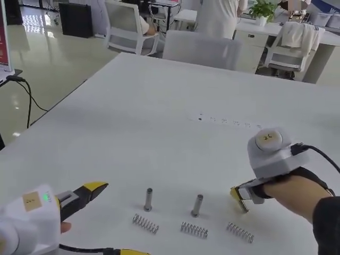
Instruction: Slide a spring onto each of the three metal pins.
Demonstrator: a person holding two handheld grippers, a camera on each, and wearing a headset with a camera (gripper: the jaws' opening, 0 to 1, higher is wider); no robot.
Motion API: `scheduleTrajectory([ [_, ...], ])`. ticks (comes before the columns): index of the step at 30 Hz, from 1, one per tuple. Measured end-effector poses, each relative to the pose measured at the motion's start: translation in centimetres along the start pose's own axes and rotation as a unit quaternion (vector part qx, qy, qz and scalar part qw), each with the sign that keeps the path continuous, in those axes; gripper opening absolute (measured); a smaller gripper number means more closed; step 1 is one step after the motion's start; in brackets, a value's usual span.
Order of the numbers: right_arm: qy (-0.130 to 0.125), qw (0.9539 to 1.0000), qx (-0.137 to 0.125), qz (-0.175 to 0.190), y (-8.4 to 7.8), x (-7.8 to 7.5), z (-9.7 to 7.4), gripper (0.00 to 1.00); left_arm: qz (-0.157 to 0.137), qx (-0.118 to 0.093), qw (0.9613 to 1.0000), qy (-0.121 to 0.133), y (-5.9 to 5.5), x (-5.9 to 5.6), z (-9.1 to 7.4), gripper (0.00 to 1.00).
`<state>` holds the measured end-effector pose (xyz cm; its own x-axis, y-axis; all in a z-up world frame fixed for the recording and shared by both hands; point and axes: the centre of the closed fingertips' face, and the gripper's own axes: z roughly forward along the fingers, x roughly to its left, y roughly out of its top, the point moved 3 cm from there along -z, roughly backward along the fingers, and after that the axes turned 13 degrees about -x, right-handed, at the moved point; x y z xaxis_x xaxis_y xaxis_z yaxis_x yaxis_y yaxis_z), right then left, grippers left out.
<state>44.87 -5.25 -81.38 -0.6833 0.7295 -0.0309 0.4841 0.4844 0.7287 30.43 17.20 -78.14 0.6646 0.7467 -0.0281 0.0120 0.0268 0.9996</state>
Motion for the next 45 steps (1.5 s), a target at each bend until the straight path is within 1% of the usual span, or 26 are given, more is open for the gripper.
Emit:
scheduleTrajectory([
  [11,-0.007,0.9998,-0.016,-0.001,-0.3,0.0,-1.8,0.05,0.002,-0.002,1.0,-0.005,0.2,-0.2,0.4,0.95],
  [23,-0.014,0.9994,-0.031,0.004,-1.2,0.0,-3.3,0.05,0.006,-0.004,0.9999,-0.007,0.5,-0.3,0.6,0.95],
  [34,-0.021,0.9989,-0.039,0.019,-1.9,-0.5,-4.1,0.05,0.009,-0.006,0.9999,-0.009,0.7,-0.6,0.7,0.95],
  [45,-0.014,0.9987,-0.044,0.023,-2.1,0.2,-4.3,0.05,0.01,-0.006,0.9999,-0.01,0.7,-0.7,0.6,0.95],
])
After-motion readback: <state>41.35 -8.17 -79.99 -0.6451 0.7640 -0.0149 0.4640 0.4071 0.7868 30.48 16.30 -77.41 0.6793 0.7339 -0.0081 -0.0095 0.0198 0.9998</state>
